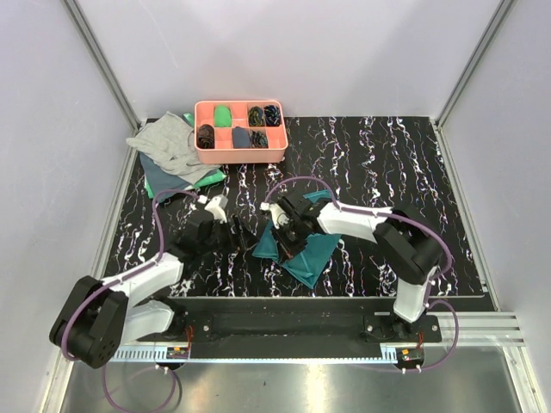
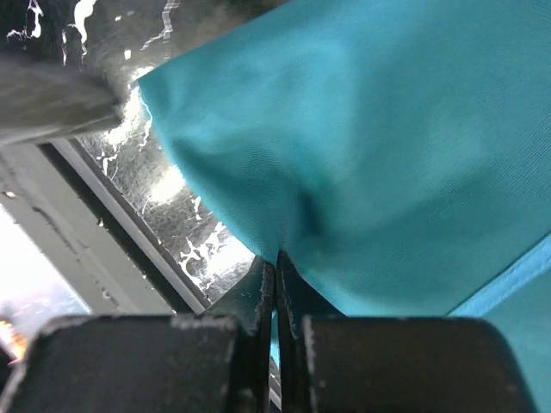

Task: Fold the napkin, place the utensils inside, and roll it up
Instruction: Roll the napkin with the utensil

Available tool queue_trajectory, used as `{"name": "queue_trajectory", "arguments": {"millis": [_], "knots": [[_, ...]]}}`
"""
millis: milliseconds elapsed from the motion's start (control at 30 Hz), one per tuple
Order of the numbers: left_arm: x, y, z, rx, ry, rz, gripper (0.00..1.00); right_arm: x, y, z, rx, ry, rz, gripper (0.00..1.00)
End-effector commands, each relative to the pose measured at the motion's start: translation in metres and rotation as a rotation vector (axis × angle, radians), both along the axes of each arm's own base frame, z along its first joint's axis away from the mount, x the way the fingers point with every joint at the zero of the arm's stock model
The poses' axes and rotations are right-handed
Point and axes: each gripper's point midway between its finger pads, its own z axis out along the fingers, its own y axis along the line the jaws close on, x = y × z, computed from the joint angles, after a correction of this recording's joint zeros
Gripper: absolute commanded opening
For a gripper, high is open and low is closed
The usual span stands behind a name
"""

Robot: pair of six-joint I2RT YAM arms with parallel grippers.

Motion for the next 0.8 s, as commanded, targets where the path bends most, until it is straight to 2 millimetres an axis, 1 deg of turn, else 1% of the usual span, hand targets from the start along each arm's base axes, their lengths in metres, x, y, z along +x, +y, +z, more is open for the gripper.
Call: {"name": "queue_trajectory", "arguments": {"millis": [0, 33, 100, 133, 167, 200, 233, 267, 333, 367, 400, 467, 567, 600, 700, 733, 767], "knots": [[0.001, 0.002, 0.007, 0.028, -0.090, -0.033, 0.78, -0.002, 0.009, 0.011, 0.127, 0.166, 0.038, 0.00], [-0.001, 0.002, 0.007, 0.034, -0.093, -0.043, 0.78, 0.003, 0.006, 0.007, 0.133, 0.190, 0.022, 0.00], [-0.005, 0.003, 0.005, 0.041, -0.080, -0.054, 0.78, 0.005, 0.007, 0.008, 0.159, 0.224, 0.025, 0.00], [-0.008, 0.000, 0.006, 0.038, -0.080, -0.070, 0.78, 0.006, 0.006, 0.004, 0.162, 0.241, 0.022, 0.00], [-0.011, -0.001, 0.006, 0.032, -0.074, -0.083, 0.78, 0.011, 0.003, 0.003, 0.168, 0.248, 0.007, 0.00], [-0.016, -0.006, 0.007, 0.022, -0.068, -0.106, 0.78, 0.011, 0.003, 0.004, 0.188, 0.268, 0.012, 0.00], [-0.020, -0.007, 0.007, 0.019, -0.060, -0.116, 0.79, 0.012, 0.002, -0.001, 0.188, 0.290, 0.004, 0.00], [-0.024, -0.008, 0.006, 0.018, -0.046, -0.126, 0.79, 0.015, 0.000, 0.000, 0.207, 0.306, -0.003, 0.00], [-0.035, -0.014, 0.005, -0.003, -0.028, -0.160, 0.79, 0.016, 0.000, -0.005, 0.223, 0.334, -0.002, 0.00], [-0.038, -0.015, 0.004, -0.013, -0.018, -0.170, 0.79, 0.018, -0.002, -0.006, 0.227, 0.347, -0.011, 0.00], [-0.048, -0.019, 0.003, -0.036, 0.008, -0.207, 0.79, 0.017, -0.002, -0.011, 0.223, 0.361, -0.012, 0.00], [-0.060, -0.025, 0.003, -0.069, 0.041, -0.258, 0.78, 0.018, -0.003, -0.014, 0.225, 0.371, -0.012, 0.00], [-0.073, -0.030, 0.004, -0.103, 0.069, -0.311, 0.78, 0.018, -0.006, -0.021, 0.218, 0.385, -0.019, 0.00], [-0.075, -0.032, 0.004, -0.116, 0.080, -0.320, 0.81, 0.018, -0.006, -0.021, 0.218, 0.383, -0.020, 0.00], [-0.078, -0.043, 0.008, -0.184, 0.105, -0.352, 0.82, 0.018, -0.008, -0.022, 0.214, 0.379, -0.024, 0.00], [-0.073, -0.050, 0.011, -0.216, 0.087, -0.360, 0.82, 0.017, -0.008, -0.023, 0.212, 0.379, -0.025, 0.00], [-0.075, -0.055, 0.014, -0.250, 0.107, -0.368, 0.82, 0.017, -0.009, -0.023, 0.211, 0.382, -0.026, 0.00]]}}
